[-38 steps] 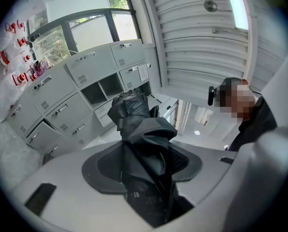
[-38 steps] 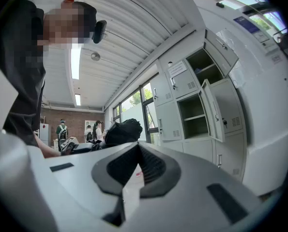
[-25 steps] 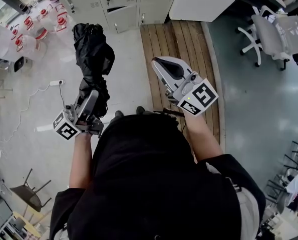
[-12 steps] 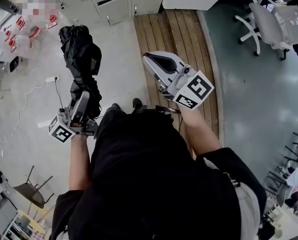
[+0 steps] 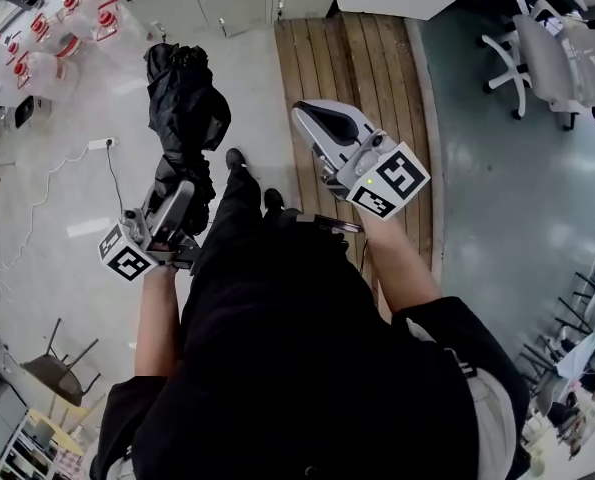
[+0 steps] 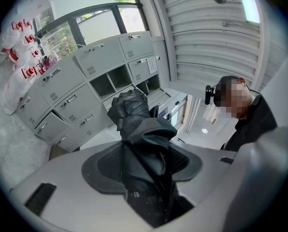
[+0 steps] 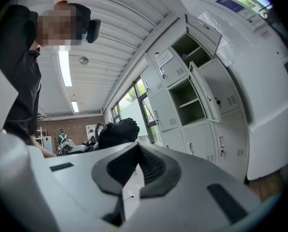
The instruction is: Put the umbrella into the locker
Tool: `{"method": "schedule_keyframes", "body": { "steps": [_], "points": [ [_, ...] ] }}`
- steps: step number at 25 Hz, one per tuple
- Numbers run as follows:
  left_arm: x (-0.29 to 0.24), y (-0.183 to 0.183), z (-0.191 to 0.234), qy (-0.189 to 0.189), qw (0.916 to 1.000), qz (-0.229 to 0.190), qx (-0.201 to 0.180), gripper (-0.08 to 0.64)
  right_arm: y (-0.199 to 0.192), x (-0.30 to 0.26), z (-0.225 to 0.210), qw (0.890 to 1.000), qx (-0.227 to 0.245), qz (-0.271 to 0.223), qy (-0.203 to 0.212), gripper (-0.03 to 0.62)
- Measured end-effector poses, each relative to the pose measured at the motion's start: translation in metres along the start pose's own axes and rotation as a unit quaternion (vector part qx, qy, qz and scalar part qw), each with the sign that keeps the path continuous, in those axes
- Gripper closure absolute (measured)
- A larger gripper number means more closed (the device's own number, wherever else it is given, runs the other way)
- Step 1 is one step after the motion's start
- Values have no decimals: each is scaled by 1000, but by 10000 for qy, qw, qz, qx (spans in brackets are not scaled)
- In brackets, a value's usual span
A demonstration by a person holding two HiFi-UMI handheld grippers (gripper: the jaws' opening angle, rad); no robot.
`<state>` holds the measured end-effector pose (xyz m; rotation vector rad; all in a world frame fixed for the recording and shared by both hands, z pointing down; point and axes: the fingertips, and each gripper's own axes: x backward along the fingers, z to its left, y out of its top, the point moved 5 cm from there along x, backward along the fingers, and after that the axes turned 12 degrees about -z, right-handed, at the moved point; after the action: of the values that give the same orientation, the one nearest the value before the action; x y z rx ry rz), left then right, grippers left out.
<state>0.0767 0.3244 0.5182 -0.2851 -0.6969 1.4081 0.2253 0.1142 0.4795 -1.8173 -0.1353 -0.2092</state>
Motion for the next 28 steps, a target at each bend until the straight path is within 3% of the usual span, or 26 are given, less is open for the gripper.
{"method": "schedule_keyframes", "body": {
  "steps": [7,17,24,28],
  "points": [
    [-53,62,74,21,9998,1,192,324,-7,-85,-55,9994,9,310,-119,581],
    [-58,76,77,-482,9988,96,69,322,-4,-120,-37,9989,274,380,-2,581],
    [-106,147,141,-645,9975,212,197,321,6,-219,-79,9974,448,558,-97,581],
    [-133,169,160,-799,9961,270,252,321,13,-234,-99,9964,517,588,-316,581]
  ]
}}
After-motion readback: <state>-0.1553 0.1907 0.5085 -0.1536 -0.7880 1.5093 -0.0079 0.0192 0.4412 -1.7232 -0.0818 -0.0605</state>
